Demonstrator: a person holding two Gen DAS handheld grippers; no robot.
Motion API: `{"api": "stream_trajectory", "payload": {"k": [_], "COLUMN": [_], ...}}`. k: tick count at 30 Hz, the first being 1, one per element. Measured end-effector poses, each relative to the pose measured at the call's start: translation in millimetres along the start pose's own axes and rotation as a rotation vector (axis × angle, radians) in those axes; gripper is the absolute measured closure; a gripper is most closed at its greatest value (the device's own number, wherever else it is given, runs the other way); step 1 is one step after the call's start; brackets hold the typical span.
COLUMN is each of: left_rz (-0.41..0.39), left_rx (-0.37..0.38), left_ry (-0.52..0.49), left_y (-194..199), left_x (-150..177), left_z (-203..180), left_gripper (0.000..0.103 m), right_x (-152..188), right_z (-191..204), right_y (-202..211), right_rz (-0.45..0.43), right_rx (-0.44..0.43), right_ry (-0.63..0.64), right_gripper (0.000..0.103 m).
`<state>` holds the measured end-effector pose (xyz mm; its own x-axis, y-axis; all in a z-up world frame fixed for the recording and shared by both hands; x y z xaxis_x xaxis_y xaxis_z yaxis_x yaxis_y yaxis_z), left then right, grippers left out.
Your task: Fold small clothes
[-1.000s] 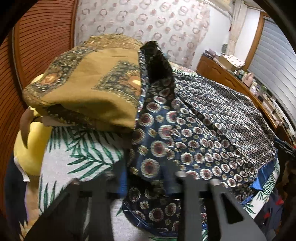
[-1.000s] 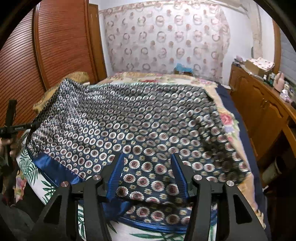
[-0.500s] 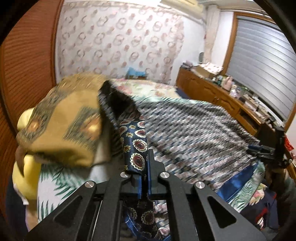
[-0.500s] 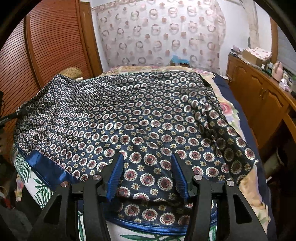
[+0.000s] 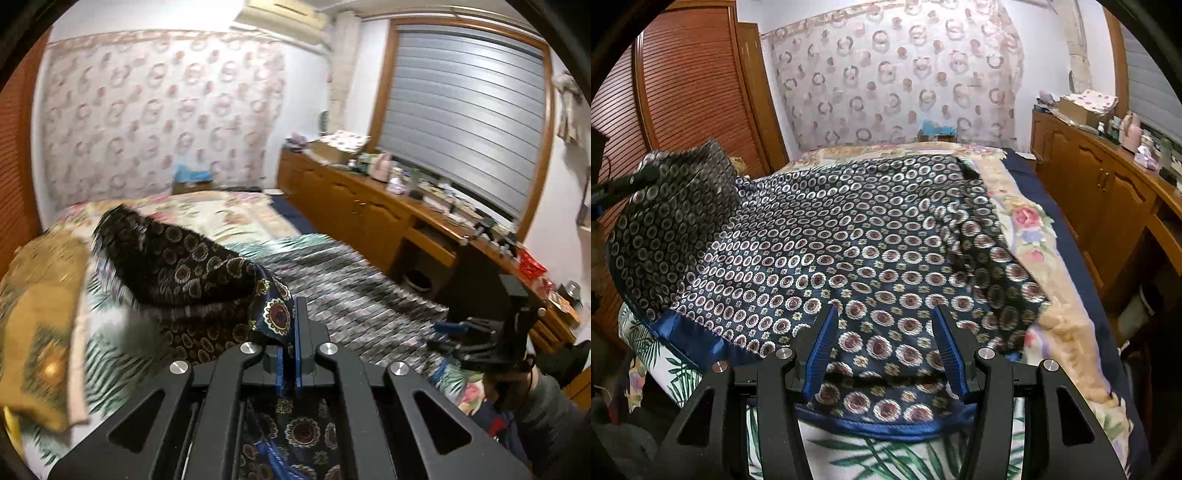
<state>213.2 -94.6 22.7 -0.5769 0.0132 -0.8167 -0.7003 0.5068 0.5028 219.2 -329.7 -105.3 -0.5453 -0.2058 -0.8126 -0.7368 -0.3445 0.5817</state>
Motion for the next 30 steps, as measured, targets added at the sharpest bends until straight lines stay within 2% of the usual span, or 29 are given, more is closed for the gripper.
{"api": "stream_trajectory", "payload": {"k": [11, 20, 24, 30], "left_rz": [0.037, 0.080, 0.101, 0.144], "left_rx": [0.108, 0.168, 0.170, 0.143], "left_ry": [-0.085, -0.147, -0.168, -0.206], "left_y": [-46, -80, -95, -108], "left_x": [-30, -35, -33, -23], "left_z": [-79, -135, -150, -148], "left_gripper": [0.098, 0.098, 0.098, 0.098], "right_x": [22, 29, 29, 27], "right_z": [-22, -30, -37, -46], "right_y": [32, 37, 37, 34], "right_rz": [-0.058, -0.073, -0.071, -0.068], "right_rx": [0.004, 0.003, 0.001, -0.001], "right_ry": [-0.044, -0.076, -0.089, -0.110], "right_gripper": [0.048, 0.048, 0.048, 0.048]}}
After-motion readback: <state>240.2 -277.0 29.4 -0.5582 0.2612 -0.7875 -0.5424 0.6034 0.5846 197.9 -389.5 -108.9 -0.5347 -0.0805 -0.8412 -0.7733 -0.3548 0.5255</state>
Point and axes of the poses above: each gripper's, at about its wrist camera, not at the fingertips, and y roughly against the way its jaws point, z to its left, x to its underside, the point moved 7 cm from there along -y, roughly the way its jaws point, and after that the axes turned 6 degrees about y, right-handed, at the moved point
